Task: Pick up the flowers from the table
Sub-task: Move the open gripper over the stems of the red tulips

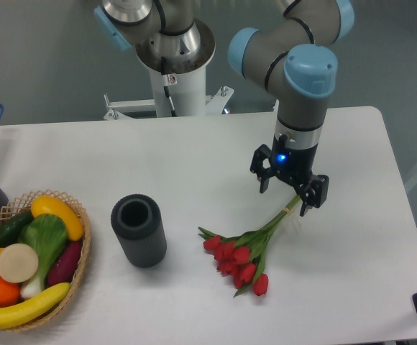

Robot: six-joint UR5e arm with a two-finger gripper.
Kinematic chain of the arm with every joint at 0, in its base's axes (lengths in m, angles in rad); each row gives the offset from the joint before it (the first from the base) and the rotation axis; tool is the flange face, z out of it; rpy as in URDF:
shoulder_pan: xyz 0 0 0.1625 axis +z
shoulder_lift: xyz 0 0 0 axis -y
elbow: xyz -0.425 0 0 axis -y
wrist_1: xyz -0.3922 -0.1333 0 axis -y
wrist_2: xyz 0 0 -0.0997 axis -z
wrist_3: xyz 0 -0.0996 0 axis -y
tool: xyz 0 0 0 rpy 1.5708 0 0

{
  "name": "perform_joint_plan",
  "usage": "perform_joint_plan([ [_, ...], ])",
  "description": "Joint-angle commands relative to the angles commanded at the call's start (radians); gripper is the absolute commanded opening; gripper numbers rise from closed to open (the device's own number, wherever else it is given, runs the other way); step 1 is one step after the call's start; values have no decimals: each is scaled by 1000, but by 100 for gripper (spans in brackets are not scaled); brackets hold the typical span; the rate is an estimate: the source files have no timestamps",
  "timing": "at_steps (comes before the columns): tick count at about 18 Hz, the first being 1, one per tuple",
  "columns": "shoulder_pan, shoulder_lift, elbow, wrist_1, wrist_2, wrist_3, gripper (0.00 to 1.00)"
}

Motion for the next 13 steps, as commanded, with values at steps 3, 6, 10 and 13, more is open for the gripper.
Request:
perform_joint_plan([
  [3, -15, -34, -17, 64, 0, -9, 100],
  [6, -25, -57, -38, 123, 8, -12, 100],
  [10, -26, -74, -40, 120, 20, 0, 100],
  [13, -25, -95, -47, 117, 26, 26, 100],
])
